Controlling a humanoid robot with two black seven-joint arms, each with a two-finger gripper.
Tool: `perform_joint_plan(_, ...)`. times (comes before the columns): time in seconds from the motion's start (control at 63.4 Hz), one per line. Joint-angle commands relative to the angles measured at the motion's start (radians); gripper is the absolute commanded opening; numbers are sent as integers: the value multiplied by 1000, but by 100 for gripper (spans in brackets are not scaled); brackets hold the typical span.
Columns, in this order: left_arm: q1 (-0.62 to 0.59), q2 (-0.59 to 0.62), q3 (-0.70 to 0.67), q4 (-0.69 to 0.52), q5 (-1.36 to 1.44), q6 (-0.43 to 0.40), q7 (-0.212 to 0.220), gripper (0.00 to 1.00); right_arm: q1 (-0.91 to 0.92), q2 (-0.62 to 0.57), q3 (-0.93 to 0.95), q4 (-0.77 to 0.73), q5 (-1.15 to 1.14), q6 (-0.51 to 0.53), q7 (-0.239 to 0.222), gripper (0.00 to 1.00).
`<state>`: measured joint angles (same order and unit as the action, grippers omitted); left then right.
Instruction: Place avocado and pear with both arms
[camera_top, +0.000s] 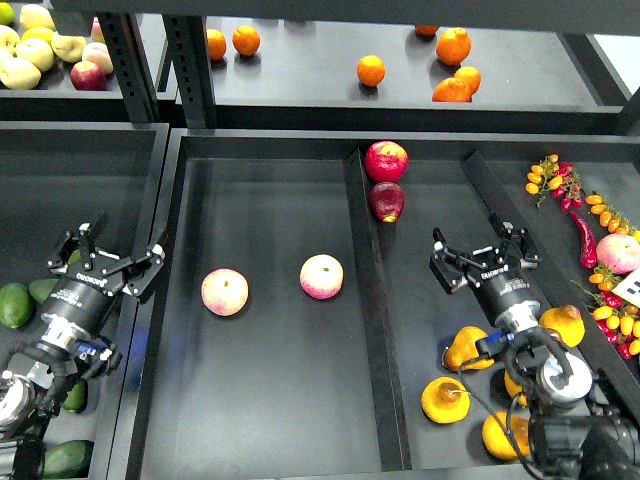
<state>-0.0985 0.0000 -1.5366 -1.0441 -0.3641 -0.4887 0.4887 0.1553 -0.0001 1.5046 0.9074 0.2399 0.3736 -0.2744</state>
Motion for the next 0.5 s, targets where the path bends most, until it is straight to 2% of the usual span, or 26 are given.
perform_joint_plan(0.0, 72, 0, -10, -134, 1, 0, 0, 99, -88, 0, -40, 148, 45, -18, 0, 100)
perform_joint_plan(0.221, 209, 0, -23, -338, -1, 0, 0, 99, -240, 0, -102, 415, 58, -70, -5, 100)
perform_joint_plan(0.489, 220, 0, -77, -340, -3, 0, 0, 99, -241, 0, -86, 415, 61, -96, 1, 100)
